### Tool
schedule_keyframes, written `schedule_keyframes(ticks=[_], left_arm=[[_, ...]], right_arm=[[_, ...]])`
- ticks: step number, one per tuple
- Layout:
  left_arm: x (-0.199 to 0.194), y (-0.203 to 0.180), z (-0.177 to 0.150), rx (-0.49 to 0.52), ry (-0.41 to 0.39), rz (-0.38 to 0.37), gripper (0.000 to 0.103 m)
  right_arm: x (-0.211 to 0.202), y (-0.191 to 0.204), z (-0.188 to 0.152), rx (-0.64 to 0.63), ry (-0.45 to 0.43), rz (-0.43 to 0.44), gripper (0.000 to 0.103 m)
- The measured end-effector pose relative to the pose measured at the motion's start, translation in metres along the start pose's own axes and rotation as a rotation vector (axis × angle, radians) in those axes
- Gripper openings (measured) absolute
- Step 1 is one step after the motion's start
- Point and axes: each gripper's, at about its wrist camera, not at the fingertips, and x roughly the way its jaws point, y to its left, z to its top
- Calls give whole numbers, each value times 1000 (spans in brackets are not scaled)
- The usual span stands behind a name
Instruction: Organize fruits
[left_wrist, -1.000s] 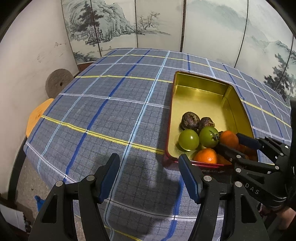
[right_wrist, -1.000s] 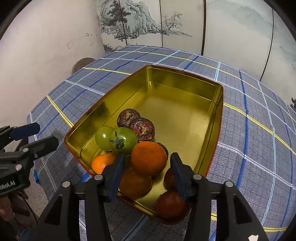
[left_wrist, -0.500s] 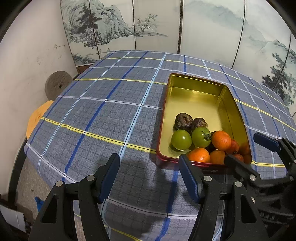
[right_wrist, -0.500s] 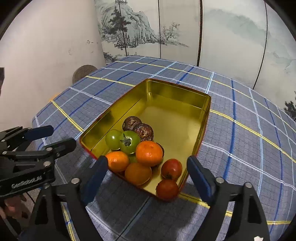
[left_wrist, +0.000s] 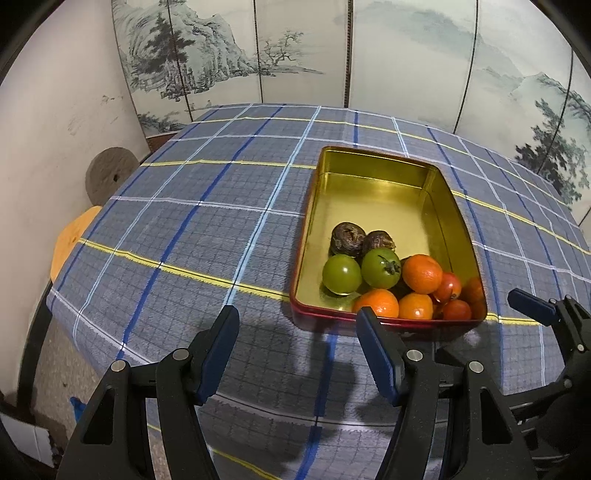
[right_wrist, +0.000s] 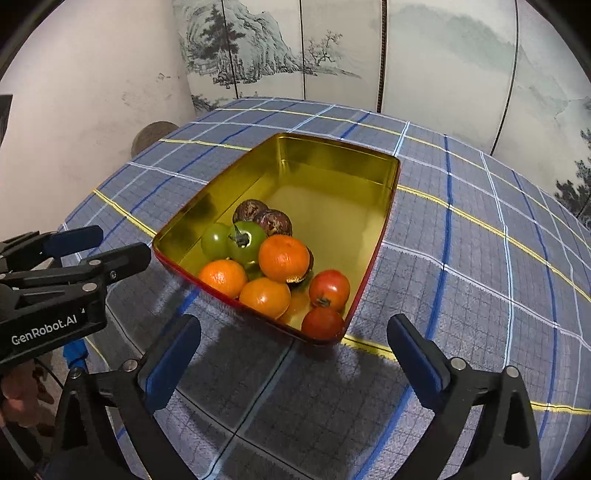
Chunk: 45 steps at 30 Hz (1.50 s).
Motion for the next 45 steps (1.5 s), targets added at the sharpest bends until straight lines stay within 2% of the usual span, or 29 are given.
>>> schedule_keyframes(ticks=[23,45], left_arm=[[0,-11,-1,21,2,5,67],[0,-11,-2,29,0,0,67]], right_arm=[[10,1,-8,-8,47,-21,102],[12,5,-12,-20,55,-28,102]])
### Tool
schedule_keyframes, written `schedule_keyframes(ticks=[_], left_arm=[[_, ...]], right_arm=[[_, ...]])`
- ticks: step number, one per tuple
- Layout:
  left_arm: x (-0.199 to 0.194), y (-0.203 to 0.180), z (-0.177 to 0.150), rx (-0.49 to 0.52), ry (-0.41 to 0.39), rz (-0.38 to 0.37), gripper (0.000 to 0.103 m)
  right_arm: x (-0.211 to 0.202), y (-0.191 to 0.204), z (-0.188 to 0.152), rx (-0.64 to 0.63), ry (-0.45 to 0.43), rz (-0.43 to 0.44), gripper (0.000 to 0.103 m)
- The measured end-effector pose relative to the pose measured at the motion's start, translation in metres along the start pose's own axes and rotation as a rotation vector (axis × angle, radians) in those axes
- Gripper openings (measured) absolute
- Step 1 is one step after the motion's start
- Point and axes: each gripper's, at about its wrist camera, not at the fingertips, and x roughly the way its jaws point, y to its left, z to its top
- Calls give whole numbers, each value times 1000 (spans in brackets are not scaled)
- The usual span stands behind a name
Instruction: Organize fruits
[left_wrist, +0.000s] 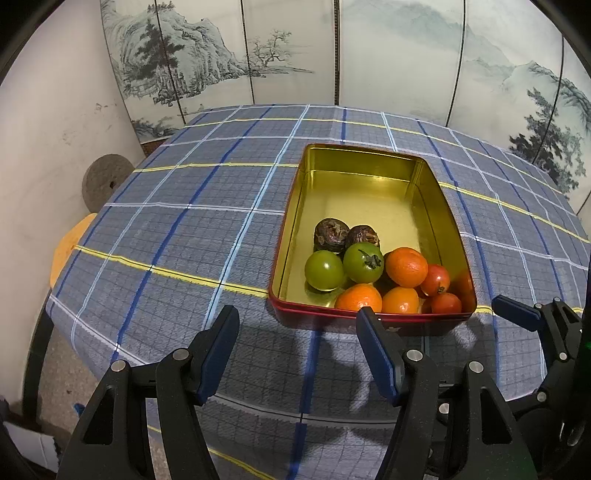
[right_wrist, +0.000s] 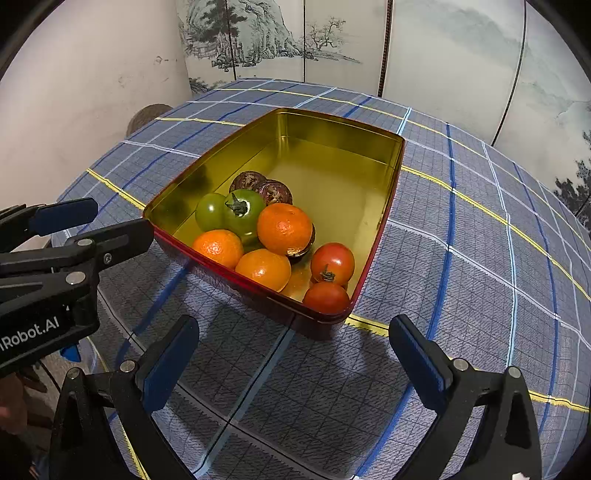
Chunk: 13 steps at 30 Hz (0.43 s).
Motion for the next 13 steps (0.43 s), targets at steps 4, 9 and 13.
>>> schedule_keyframes(ticks=[4,9,13], left_arm=[[-1,-2,0,5,-5,-6,67],[-2,-4,0,7,-7,-7,67],[-3,-5,0,9,-9,-10,67]], right_arm=[[0,0,0,-2,0,1,102],[0,-1,-1,0,2,0,102],[0,-1,-1,-1,1,0,102]])
